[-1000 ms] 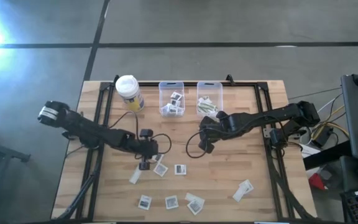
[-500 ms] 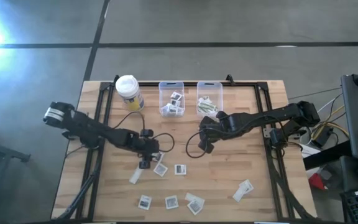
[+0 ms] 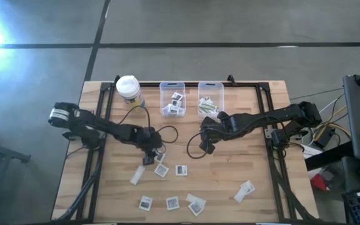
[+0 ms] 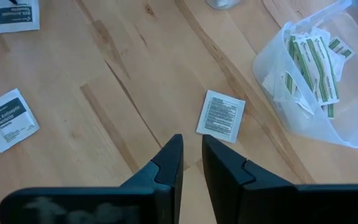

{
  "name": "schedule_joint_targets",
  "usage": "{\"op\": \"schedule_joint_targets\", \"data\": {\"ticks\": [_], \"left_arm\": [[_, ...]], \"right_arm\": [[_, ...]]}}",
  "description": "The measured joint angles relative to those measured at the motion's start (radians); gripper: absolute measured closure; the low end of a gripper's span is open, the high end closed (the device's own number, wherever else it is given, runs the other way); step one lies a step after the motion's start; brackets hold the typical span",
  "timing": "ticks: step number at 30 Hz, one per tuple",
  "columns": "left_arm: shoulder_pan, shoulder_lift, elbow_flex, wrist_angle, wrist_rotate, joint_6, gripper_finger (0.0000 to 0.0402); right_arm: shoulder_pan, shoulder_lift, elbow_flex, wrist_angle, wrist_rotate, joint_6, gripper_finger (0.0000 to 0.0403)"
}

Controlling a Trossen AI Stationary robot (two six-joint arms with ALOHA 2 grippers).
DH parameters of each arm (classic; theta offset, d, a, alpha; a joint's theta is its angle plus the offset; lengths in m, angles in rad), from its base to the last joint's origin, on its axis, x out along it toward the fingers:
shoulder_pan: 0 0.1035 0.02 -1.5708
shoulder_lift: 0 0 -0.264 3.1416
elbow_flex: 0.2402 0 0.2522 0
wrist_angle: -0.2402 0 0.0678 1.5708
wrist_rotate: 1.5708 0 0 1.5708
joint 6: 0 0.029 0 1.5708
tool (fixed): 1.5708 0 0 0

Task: Pick & Place First Aid Supplies
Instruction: Put the towelette pack into the left transparent bin

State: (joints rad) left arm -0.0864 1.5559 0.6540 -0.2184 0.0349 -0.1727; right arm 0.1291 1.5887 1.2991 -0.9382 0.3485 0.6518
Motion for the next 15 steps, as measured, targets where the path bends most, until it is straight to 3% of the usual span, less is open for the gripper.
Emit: {"op": "schedule_joint_targets", "data": {"ticks": [7, 15], "left_arm": [[0.000, 0.062, -0.001, -0.019, 0.005, -0.023, 0.0218], [0.000, 0.078, -0.001, -0.018, 0.024, -0.026, 0.0302]], "right_arm": [[0.000, 0.000, 0.000, 0.002, 0.000, 0.000, 0.0346], [0.000, 0.000, 0.000, 0.002, 0.000, 0.001, 0.0346]]}}
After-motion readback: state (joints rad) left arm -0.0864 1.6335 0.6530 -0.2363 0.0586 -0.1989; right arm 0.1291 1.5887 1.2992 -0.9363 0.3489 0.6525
